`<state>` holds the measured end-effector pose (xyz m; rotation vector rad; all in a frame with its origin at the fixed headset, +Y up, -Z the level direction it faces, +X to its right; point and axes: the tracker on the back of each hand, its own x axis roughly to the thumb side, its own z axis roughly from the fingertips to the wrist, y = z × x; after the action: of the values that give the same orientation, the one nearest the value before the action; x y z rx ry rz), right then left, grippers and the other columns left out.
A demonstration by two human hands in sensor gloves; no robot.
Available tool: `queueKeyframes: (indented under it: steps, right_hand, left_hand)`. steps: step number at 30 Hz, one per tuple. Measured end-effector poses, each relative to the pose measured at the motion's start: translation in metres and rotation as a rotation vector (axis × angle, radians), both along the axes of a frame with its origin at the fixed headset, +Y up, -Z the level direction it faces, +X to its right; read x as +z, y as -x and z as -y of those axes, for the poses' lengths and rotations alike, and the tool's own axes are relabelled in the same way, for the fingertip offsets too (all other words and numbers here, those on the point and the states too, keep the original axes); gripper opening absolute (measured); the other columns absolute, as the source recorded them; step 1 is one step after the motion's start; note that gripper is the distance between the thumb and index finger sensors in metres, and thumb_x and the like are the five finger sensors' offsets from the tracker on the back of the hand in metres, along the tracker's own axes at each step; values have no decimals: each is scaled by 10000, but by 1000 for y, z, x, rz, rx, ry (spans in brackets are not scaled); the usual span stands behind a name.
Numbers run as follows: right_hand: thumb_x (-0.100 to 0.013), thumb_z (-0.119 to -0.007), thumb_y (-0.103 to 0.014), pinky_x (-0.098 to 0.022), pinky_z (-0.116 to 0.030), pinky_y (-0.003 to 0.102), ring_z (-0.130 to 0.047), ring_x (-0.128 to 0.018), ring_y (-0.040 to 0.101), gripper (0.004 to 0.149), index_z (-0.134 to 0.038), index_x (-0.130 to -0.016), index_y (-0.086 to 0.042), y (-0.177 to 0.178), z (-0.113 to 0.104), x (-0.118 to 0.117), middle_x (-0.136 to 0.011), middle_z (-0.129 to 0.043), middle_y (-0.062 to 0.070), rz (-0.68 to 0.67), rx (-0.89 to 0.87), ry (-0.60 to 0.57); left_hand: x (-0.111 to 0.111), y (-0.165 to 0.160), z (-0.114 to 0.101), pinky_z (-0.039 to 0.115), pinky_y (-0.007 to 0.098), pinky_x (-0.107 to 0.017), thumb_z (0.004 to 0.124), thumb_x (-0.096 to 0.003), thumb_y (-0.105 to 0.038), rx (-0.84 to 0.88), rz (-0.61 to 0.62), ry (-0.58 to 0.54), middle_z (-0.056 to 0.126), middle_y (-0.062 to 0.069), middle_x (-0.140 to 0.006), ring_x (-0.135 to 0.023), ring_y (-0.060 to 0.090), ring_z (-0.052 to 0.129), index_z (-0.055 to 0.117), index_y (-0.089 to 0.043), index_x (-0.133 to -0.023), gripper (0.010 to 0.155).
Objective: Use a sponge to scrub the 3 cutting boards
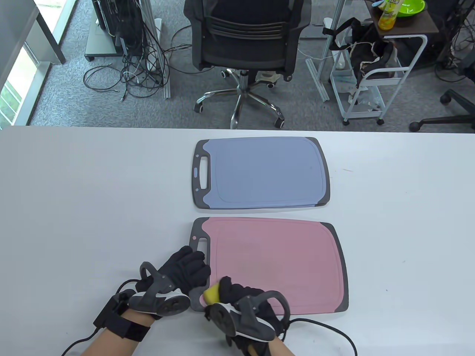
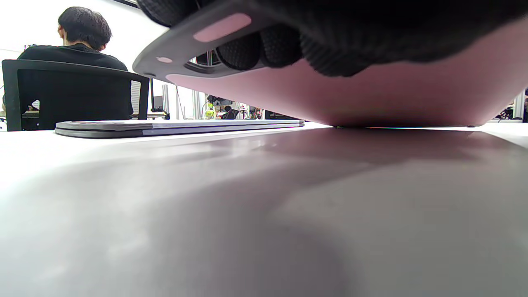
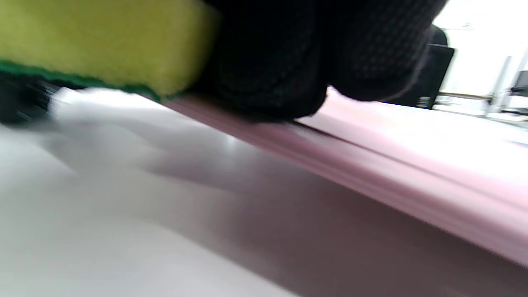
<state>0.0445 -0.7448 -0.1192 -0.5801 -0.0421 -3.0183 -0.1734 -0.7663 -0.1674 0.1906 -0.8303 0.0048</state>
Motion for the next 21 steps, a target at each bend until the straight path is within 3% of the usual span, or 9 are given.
queueKeyframes:
  steps: [1,5,8,11,13,16,17,18,21]
  right_hand:
    - [-462,-633,-679,-371,-853,384,-953,-390,132,814,-679,-987,-59,-12,2,0,-612,-887,29,20,5,-1]
    - [-454,-667,-658,-377,-840,413,-951,-401,167,806,-674,-994,-60,-112,18,-1,-621,-887,58,262,-22,66]
    - [-458,-651,-636,-390,-835,424,-954,-420,186,792,-675,-996,-55,-190,27,-1,-651,-892,72,452,86,94]
    - [-449,-685,-622,-400,-823,449,-954,-436,218,786,-696,-992,-53,-242,32,2,-670,-903,96,601,18,138]
    - [-453,-744,-592,-429,-796,478,-937,-475,257,777,-679,-1010,-54,-260,32,4,-703,-884,122,675,-60,159]
    - [-449,-744,-600,-435,-800,473,-939,-485,251,778,-680,-1009,-64,-275,32,4,-711,-884,112,685,-26,139]
    - [-454,-738,-603,-445,-795,472,-933,-501,252,780,-667,-1017,-69,-276,30,4,-725,-875,110,685,-71,147]
    - [-456,-732,-608,-450,-795,468,-932,-505,247,780,-662,-1021,-74,-275,29,4,-731,-871,106,676,-90,139]
    - [-456,-727,-615,-448,-801,460,-935,-503,236,781,-665,-1020,-79,-272,25,3,-727,-875,95,647,-131,93]
  left_hand:
    - [0,0,0,564,534,-798,820,-591,-430,-2,-1,0,741,-101,-964,-1062,185,719,576,-315,-972,466]
    - [-2,-1,0,548,539,-801,813,-594,-425,-12,-21,15,724,-92,-976,-1074,184,695,560,-318,-975,470]
    - [-2,-2,1,546,540,-802,809,-591,-429,-23,-33,18,719,-96,-980,-1079,180,688,554,-321,-975,474]
    - [-3,-1,0,551,547,-801,815,-536,-597,-55,13,16,712,-94,-991,-1076,195,688,542,-307,-997,609]
    - [0,-4,0,582,546,-795,784,-482,-691,-111,28,-34,727,-93,-981,-1058,198,718,544,-303,-996,688]
    - [11,-11,0,703,542,-755,698,-482,-676,-221,62,-211,780,-93,-950,-1013,196,807,560,-320,-987,633]
    - [16,-12,-1,771,530,-716,686,-469,-651,-209,63,-352,825,-94,-916,-974,193,869,596,-313,-964,607]
    - [17,-12,-5,811,510,-692,664,-472,-642,-208,79,-408,841,-99,-900,-950,182,901,607,-306,-955,592]
    - [17,-3,-34,829,511,-673,724,-477,-596,-58,85,-452,887,-84,-872,-916,212,942,686,-293,-934,550]
